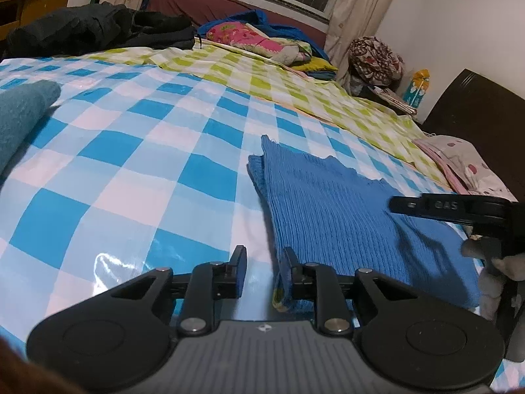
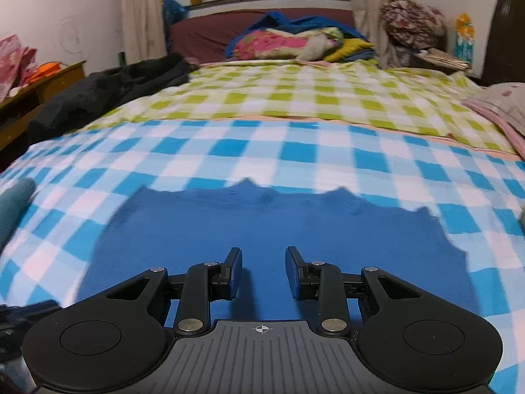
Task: Fold small clothes
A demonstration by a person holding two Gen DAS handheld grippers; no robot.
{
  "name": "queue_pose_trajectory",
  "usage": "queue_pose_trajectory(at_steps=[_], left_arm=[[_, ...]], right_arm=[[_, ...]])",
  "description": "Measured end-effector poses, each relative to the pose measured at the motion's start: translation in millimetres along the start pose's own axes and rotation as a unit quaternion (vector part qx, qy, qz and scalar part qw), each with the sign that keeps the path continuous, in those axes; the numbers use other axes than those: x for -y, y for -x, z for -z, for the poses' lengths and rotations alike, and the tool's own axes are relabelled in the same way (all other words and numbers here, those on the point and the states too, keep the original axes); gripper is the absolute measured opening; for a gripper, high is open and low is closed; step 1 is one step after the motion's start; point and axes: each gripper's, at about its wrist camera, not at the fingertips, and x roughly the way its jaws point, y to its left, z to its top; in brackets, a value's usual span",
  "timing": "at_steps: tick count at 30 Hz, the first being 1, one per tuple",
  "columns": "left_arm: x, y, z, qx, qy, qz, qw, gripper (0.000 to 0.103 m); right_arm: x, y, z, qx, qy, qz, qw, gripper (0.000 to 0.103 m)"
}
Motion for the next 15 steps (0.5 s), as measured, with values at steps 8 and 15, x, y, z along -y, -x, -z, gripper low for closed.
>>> queue_pose_trajectory(at_steps=[8,15], left_arm=[[3,3,2,-0.013,-0.014,-0.003,0.9998,0.032],[6,8,1,-0.015,-0.015,0.006,0.9998,0.035]], right_arm=[[-41,-15,7,-0.036,0.035,-0.010,0.999,0.032],[-48,-6,-3,-0.035,0.029,-0.018,0.999,0.032]])
